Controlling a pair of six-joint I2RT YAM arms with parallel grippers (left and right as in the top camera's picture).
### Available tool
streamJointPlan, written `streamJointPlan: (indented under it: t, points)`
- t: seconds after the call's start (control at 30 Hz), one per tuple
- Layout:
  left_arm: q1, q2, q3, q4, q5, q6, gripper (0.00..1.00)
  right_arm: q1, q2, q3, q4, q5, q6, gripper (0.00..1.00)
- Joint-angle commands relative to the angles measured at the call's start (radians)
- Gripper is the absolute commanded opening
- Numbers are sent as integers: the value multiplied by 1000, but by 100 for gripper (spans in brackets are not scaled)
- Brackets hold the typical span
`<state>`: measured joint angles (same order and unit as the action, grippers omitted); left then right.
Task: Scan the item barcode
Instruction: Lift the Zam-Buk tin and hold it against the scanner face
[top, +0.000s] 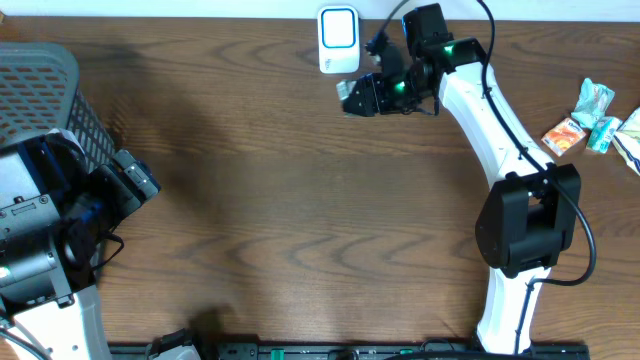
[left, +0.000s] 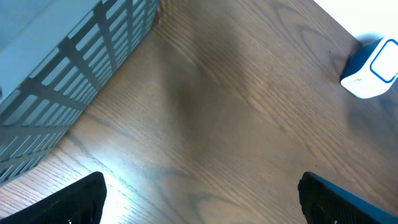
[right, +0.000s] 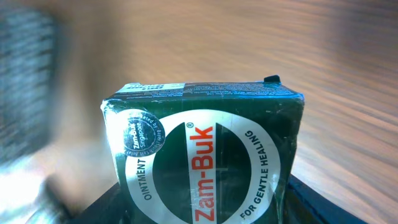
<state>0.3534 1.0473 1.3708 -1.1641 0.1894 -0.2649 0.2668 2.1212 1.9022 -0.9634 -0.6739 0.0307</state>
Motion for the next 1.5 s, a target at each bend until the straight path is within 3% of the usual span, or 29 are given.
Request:
streamJointPlan:
  t: [0.0, 0.33, 1.07, 1.17, 1.33, 1.47]
  points:
    - [5, -1, 14, -2, 9, -2, 98, 0, 0, 0, 0, -388, -183, 59]
    - [5, -1, 14, -2, 9, -2, 98, -6, 0, 0, 116, -707, -185, 59]
    - [5, -1, 14, -2, 9, -2, 98, -3, 0, 0, 145, -628, -137, 58]
    - [5, -1, 14, -2, 9, -2, 97, 6, 0, 0, 144, -441, -77, 58]
    - [5, -1, 14, -2, 9, -2, 98, 67, 0, 0, 122, 352, 65, 56]
    - [5, -1, 14, -2, 9, -1, 98, 135, 8, -1, 154, 919, 77, 55]
